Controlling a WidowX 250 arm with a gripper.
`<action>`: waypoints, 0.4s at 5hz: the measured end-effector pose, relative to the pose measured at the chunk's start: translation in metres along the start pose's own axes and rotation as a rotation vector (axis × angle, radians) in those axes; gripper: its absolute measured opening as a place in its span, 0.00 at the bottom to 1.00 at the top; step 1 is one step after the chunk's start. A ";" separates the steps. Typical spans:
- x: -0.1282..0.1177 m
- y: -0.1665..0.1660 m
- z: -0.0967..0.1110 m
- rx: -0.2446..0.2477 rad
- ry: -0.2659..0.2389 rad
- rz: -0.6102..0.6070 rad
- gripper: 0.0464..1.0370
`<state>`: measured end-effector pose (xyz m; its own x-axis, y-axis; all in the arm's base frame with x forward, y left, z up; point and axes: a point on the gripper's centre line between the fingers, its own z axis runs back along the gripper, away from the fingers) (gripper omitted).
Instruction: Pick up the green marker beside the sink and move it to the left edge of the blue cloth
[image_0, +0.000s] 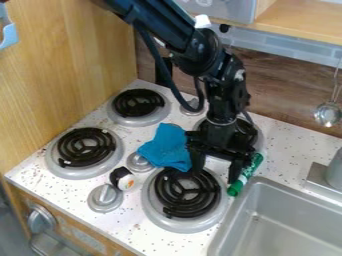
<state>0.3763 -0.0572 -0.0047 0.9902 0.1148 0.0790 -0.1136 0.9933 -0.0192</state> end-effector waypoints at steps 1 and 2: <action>0.001 -0.012 0.000 -0.011 -0.026 -0.043 0.97; 0.000 -0.013 -0.001 -0.019 -0.036 -0.052 0.97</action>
<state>0.3783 -0.0699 -0.0057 0.9912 0.0638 0.1163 -0.0603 0.9976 -0.0334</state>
